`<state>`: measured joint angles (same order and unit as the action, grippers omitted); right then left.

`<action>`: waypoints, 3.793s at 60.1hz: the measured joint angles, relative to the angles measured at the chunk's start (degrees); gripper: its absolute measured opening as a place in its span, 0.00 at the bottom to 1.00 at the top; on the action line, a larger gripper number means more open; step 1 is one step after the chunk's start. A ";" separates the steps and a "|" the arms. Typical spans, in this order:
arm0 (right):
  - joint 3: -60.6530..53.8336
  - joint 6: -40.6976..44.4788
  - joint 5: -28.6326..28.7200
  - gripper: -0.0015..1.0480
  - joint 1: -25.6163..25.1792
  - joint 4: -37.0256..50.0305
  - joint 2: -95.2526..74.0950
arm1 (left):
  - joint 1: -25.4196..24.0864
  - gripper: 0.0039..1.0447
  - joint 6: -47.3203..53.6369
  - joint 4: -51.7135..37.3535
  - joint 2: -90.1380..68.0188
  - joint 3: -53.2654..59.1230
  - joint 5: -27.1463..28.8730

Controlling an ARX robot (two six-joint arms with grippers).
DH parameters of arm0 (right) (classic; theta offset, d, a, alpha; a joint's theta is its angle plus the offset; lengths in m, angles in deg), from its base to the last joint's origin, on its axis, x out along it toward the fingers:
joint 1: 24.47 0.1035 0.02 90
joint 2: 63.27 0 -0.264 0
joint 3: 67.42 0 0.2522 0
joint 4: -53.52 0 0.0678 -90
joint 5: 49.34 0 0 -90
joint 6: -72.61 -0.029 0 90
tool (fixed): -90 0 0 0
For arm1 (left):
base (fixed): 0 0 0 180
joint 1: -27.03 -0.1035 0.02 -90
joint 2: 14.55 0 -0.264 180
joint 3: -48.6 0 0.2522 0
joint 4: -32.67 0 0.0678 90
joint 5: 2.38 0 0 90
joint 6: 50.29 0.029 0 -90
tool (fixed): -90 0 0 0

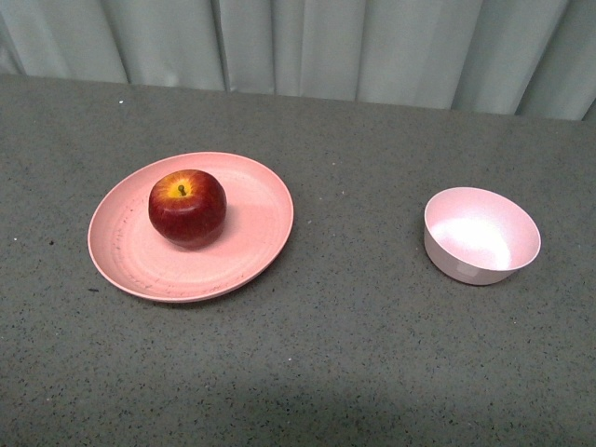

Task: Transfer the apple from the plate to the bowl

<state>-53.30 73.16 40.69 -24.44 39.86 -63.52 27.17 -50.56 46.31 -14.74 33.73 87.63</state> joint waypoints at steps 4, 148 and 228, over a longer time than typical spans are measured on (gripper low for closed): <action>0.00 0.02 0.00 0.91 0.00 0.00 0.00 | 0.00 0.94 0.00 0.00 -0.02 0.00 0.00; 9.44 6.60 -3.93 0.91 9.25 18.21 -47.01 | 0.00 0.94 0.00 0.00 0.00 0.00 0.02; 60.43 14.97 -1.75 0.54 18.91 -2.01 -121.42 | 0.00 0.94 0.00 0.00 0.00 0.00 0.00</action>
<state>7.14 88.14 38.94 -5.53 37.84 -184.93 27.17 -50.56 46.31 -14.74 33.73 87.63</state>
